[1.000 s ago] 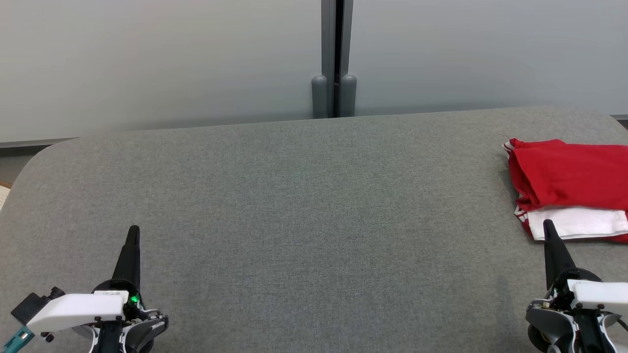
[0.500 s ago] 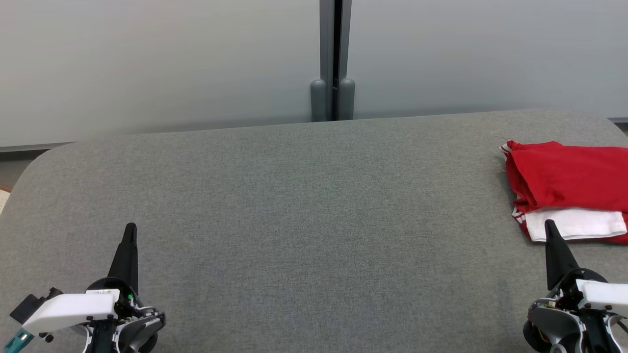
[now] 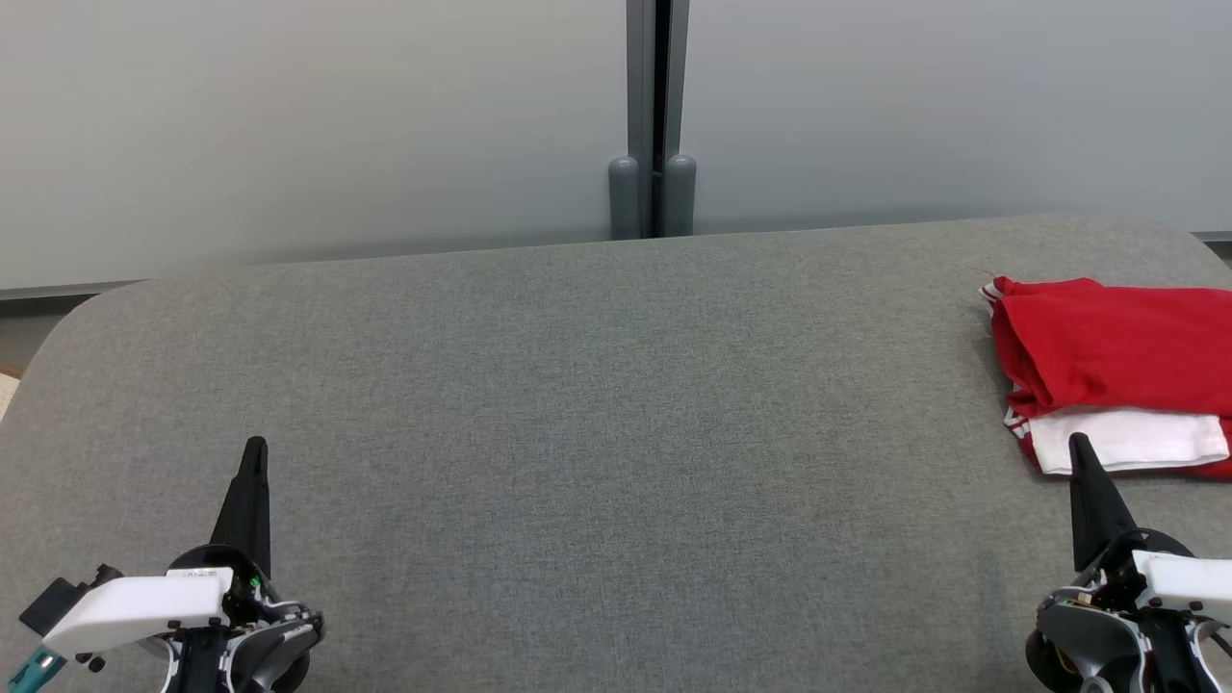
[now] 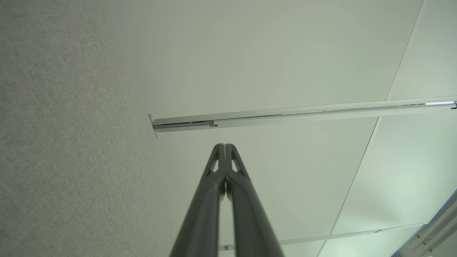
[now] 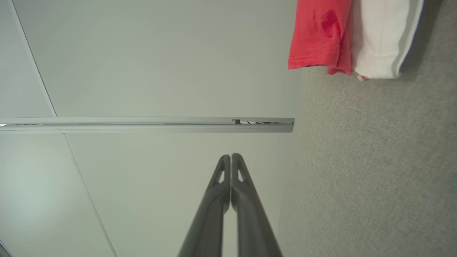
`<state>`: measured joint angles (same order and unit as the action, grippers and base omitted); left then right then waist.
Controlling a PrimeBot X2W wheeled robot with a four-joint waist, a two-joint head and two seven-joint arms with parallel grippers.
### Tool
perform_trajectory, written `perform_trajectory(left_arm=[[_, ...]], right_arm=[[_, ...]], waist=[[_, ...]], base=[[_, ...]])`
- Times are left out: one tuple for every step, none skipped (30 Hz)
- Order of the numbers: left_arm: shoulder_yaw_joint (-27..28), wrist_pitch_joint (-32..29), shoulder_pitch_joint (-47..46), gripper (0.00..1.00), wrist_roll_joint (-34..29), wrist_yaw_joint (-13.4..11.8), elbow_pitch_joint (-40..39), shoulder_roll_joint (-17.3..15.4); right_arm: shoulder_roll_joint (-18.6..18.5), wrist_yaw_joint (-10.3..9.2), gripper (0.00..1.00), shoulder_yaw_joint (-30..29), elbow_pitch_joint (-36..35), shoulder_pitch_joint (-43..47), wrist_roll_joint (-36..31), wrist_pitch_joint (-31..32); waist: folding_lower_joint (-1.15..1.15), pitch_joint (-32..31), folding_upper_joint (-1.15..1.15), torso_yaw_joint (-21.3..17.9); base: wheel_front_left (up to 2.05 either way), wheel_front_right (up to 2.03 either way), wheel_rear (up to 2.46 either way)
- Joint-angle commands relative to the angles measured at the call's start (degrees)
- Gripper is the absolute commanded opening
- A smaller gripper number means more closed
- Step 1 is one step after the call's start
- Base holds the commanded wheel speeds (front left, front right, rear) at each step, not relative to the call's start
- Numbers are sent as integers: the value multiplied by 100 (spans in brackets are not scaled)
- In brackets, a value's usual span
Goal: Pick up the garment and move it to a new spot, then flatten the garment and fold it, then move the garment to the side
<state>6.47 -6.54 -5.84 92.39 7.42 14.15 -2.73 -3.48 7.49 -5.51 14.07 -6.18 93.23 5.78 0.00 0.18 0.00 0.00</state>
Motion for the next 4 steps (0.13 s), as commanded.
perform_trajectory(left_arm=[[23,-19,-68,0,5,17,-16,-28],[23,-19,-68,0,5,17,-16,-28],[23,-19,-68,0,5,17,-16,-28],[23,-19,-68,0,5,17,-16,-28]], right_arm=[[-17,0,0,-28,-21,19,-11,20],[-15,0,0,-29,-20,19,-12,21],[-14,0,0,-30,-20,19,-14,22],[-14,0,0,-30,-20,19,-14,22]], waist=[[0,0,0,0],[0,0,0,0],[0,0,0,0],[0,0,0,0]], base=[[0,0,0],[0,0,0],[0,0,0],[0,0,0]])
